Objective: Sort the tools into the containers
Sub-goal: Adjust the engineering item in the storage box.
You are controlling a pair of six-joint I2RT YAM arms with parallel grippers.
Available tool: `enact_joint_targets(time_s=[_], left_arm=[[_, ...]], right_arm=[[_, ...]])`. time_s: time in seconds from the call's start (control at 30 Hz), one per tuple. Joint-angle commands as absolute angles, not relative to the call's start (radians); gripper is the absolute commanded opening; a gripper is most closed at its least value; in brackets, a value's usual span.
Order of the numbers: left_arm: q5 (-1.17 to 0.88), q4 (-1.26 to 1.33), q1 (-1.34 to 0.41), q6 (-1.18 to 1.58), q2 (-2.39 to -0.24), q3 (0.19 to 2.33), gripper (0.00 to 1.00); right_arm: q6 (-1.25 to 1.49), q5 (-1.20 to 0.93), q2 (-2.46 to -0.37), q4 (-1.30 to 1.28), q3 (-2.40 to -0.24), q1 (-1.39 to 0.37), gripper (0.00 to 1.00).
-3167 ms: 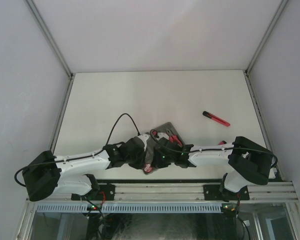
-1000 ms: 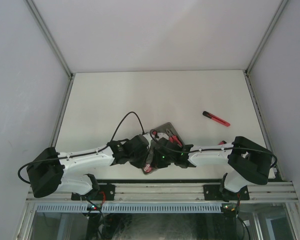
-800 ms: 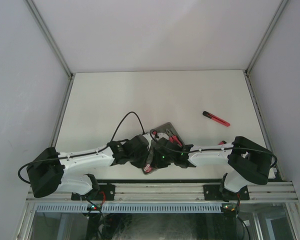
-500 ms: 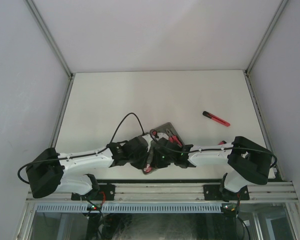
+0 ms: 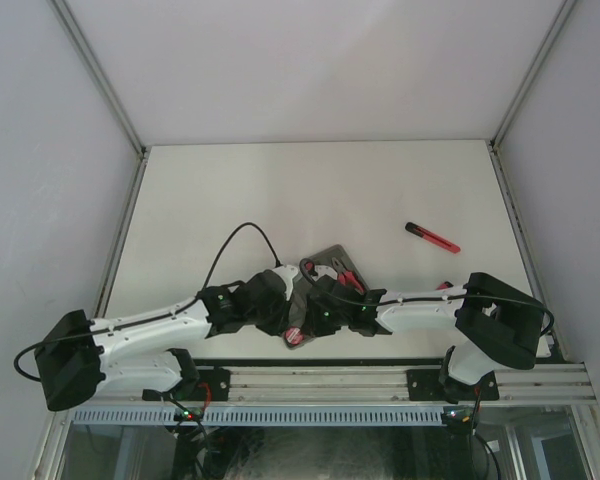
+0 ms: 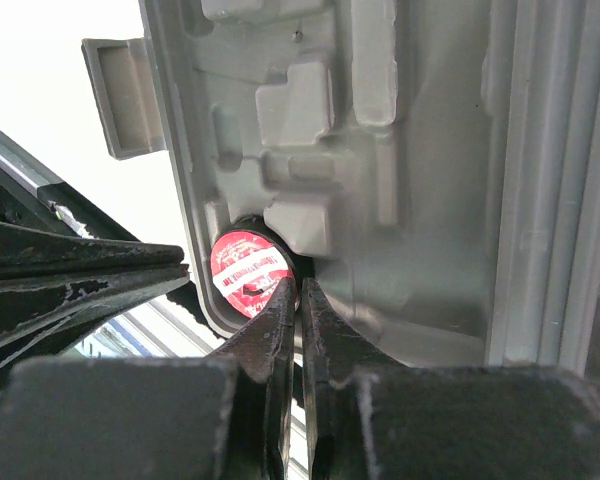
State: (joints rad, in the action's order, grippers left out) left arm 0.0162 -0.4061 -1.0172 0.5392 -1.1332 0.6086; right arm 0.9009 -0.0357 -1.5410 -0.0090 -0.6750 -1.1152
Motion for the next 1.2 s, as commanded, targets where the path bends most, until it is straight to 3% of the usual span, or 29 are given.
enact_joint_targets(time_s=[0.0, 1.17], left_arm=[[0.026, -0.397, -1.009, 0.552, -1.152, 0.593, 0.04], [-0.006, -0.392, -1.009, 0.547, -1.286, 0.565, 0.0]], right_arm=[[0.904, -0.024, -1.557, -0.02, -0.674, -1.123, 0.01], [0.903, -0.016, -1.556, -0.028, -0.674, -1.126, 0.01]])
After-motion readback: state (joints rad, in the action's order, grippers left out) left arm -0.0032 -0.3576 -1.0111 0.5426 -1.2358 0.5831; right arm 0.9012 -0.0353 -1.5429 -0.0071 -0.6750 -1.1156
